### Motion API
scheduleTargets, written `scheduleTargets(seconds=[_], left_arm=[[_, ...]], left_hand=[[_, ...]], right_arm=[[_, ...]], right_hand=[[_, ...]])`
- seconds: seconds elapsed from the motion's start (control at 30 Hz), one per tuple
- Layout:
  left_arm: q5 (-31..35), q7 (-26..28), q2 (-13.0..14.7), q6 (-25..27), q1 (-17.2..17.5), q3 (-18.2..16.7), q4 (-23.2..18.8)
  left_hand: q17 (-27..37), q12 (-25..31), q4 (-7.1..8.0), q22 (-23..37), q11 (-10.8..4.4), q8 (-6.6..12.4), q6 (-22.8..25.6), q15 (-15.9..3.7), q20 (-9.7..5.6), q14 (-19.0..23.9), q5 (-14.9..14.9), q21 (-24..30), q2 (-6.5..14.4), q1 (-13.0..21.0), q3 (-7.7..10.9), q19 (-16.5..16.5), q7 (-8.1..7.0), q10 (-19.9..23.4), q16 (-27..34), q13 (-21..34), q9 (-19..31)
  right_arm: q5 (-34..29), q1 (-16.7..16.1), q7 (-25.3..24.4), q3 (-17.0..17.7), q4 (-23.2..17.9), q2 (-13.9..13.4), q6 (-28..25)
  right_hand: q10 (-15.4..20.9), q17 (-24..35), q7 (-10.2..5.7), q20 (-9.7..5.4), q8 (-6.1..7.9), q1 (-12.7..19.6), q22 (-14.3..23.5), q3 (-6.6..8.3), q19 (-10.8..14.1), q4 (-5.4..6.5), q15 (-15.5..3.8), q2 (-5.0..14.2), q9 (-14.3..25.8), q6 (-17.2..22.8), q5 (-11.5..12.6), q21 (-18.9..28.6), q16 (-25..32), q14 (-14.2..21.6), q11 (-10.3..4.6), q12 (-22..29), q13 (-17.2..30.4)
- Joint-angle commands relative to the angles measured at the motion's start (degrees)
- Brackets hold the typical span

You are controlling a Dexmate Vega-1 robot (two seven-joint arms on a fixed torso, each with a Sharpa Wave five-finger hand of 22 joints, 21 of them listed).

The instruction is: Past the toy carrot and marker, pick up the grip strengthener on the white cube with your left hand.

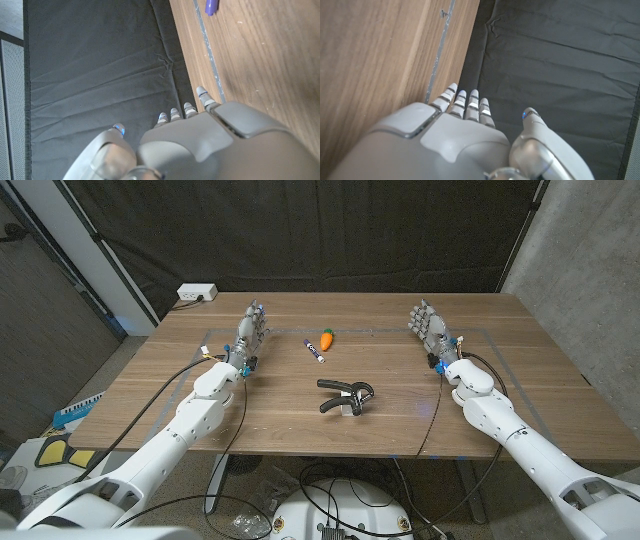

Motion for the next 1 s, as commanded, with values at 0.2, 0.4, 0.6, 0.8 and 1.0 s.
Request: scheduleTargets(seconds=[0.2,0.4,0.6,0.8,1.0], left_arm=[[6.4,-0.8,2.5,0.0,-1.5,1.6,0.3],[7.3,-6.1,3.4,-0.2,-3.8,2.9,2.2],[9.2,-9.2,4.3,0.1,-6.0,4.4,2.7],[11.5,-11.0,5.3,-0.3,-7.3,5.5,1.4],[13.4,-10.6,6.1,-1.2,-6.9,5.5,-1.3]], left_hand=[[0.1,-0.4,-7.31,-0.2,-1.14,-1.83,-5.6,-0.75,-1.03,1.1,-0.7,-2.2,-6.3,8.7,-2.91,-0.4,-3.87,0.7,-0.9,0.6,0.2],[0.1,-0.7,-9.42,-0.1,-1.27,-1.54,-5.2,-1.16,0.21,2.6,-0.9,-2.5,-7.8,11.8,-3.14,0.4,-3.05,0.8,-0.6,0.6,0.1],[0.1,-1.3,-10.72,0.0,-0.73,-2.13,-6.9,-0.86,0.62,2.5,-1.0,-2.9,-8.6,13.9,-3.25,0.2,-2.52,-0.5,-0.8,0.6,0.1],[0.2,-1.4,-11.30,0.0,-0.41,-2.13,-7.2,-0.86,0.73,2.3,-1.0,-3.1,-8.8,14.9,-3.25,0.2,-2.18,-0.5,-0.9,0.7,0.2],[0.2,-1.2,-11.54,0.1,-0.46,-1.82,-6.5,-1.01,0.46,2.7,-1.0,-3.0,-8.7,15.5,-3.22,0.8,-2.36,0.0,-0.8,0.7,0.2]], right_arm=[[-7.9,-2.2,1.1,6.5,-1.5,5.3,-3.8],[-9.2,-3.0,1.4,7.9,-2.3,6.4,-4.8],[-10.2,-4.2,1.2,8.8,-3.7,7.0,-5.5],[-10.7,-5.8,0.7,9.7,-5.5,7.4,-5.9],[-11.2,-7.1,0.3,10.2,-7.2,7.6,-5.9]], right_hand=[[-3.9,0.4,-0.55,-0.21,-1.36,1.4,0.4,-0.31,-1.2,-2.12,1.42,-0.73,0.2,-3.4,-0.7,-0.6,-1.5,-2.9,0.46,-1.7,0.3],[-3.8,0.4,-0.58,0.09,-1.27,1.4,0.4,-0.38,-1.3,-2.21,1.98,-0.77,0.2,-3.4,-0.7,-0.7,-1.4,-2.9,1.03,-1.6,0.3],[-3.5,0.4,-0.59,0.27,-1.16,1.4,0.4,-0.45,-1.4,-2.30,2.21,-0.79,0.2,-3.2,-0.7,-0.7,-1.2,-2.7,1.32,-1.5,0.3],[-3.3,0.5,-0.74,0.29,-1.06,1.4,0.4,-0.51,-1.4,-2.37,2.40,-0.78,0.2,-3.1,-0.8,-0.7,-1.1,-2.6,1.53,-1.4,0.3],[-3.0,0.5,-0.81,0.32,-0.93,1.4,0.4,-0.53,-1.4,-2.43,2.46,-0.73,0.2,-2.9,-0.8,-0.7,-1.1,-2.5,1.66,-1.2,0.3]])
